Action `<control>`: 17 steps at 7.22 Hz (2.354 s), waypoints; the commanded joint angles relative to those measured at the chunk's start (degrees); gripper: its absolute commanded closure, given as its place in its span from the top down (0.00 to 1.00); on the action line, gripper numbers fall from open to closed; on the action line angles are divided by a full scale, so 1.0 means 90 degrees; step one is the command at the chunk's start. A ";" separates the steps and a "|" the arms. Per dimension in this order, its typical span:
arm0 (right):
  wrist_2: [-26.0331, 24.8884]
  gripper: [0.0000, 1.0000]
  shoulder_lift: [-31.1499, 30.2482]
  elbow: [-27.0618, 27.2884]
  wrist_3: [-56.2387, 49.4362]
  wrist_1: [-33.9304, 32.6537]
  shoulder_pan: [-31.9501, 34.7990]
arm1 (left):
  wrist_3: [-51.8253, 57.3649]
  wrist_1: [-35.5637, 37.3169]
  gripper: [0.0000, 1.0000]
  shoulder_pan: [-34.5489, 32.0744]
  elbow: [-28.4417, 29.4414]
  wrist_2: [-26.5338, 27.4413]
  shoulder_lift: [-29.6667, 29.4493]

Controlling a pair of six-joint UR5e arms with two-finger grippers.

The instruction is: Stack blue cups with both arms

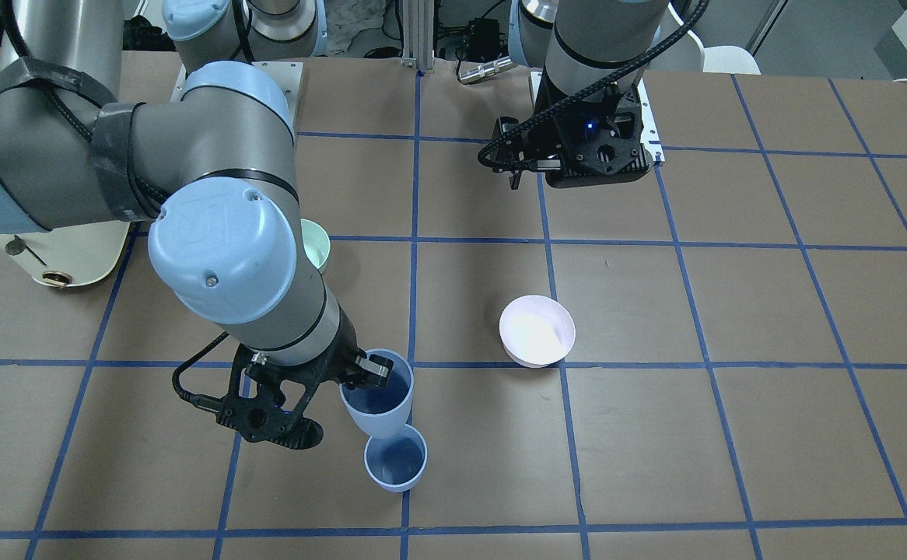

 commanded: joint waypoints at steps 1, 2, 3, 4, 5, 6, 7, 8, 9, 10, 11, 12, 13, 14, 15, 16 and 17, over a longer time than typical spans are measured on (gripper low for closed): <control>0.0010 0.00 0.0179 -0.0059 0.0149 -0.0280 0.0025 | 0.0278 0.1634 1.00 0.0082 -0.0623 0.0016 0.0171; 0.0049 0.00 0.0218 -0.0049 0.0150 -0.0283 0.0025 | 0.0445 0.1639 1.00 0.0247 -0.0566 -0.0071 0.0172; 0.0049 0.00 0.0276 -0.0049 0.0150 -0.0283 0.0035 | 0.0456 0.1630 1.00 0.0336 -0.0527 -0.0071 0.0181; 0.0059 0.00 0.0306 -0.0049 0.0150 -0.0283 0.0035 | 0.0456 0.1620 1.00 0.0346 -0.0536 -0.0071 0.0181; 0.0078 0.00 0.0316 -0.0049 0.0140 -0.0273 0.0035 | 0.0456 0.1311 1.00 0.0404 -0.0517 -0.0071 0.0191; 0.0079 0.00 0.0335 -0.0049 0.0130 -0.0302 0.0035 | 0.0611 0.1085 1.00 0.0463 -0.0487 -0.0062 0.0230; 0.0069 0.00 0.0423 -0.0059 0.0130 -0.0322 0.0035 | 0.0728 0.1083 1.00 0.0531 -0.0439 -0.0129 0.0240; 0.0079 0.00 0.0452 -0.0049 0.0140 -0.0476 0.0035 | 0.0730 0.1083 1.00 0.0551 -0.0429 -0.0178 0.0240; 0.0069 0.13 0.0482 -0.0049 0.0149 -0.0565 0.0035 | 0.0730 0.1083 1.00 0.0552 -0.0429 -0.0160 0.0240; 0.0079 0.22 0.0482 -0.0049 0.0150 -0.0643 0.0035 | 0.0730 0.1083 1.00 0.0552 -0.0429 -0.0150 0.0240; 0.0069 0.29 0.0482 -0.0049 0.0140 -0.0644 0.0035 | 0.0730 0.1083 1.00 0.0552 -0.0429 -0.0140 0.0240; 0.0069 0.99 0.0492 -0.0049 0.0004 -0.0731 0.0035 | 0.0730 0.1083 1.00 0.0542 -0.0429 -0.0140 0.0240; 0.0069 1.00 0.0473 -0.0059 0.0061 -0.0954 0.0026 | 0.0730 0.1083 1.00 0.0542 -0.0429 -0.0130 0.0240; -0.0018 1.00 0.0395 -0.0069 0.0033 -0.0898 -0.0013 | 0.0730 0.1083 1.00 0.0542 -0.0429 -0.0130 0.0240; -0.0038 1.00 0.0153 -0.0001 0.0023 -0.0830 -0.0101 | 0.0730 0.1083 1.00 0.0542 -0.0429 -0.0130 0.0240; -0.0251 1.00 -0.0043 0.0058 -0.0045 -0.0501 -0.0218 | 0.0730 0.1083 1.00 0.0532 -0.0429 -0.0120 0.0240; -0.0321 1.00 -0.0171 0.0078 -0.0597 -0.0227 -0.0422 | 0.0730 0.1083 1.00 0.0532 -0.0429 -0.0111 0.0240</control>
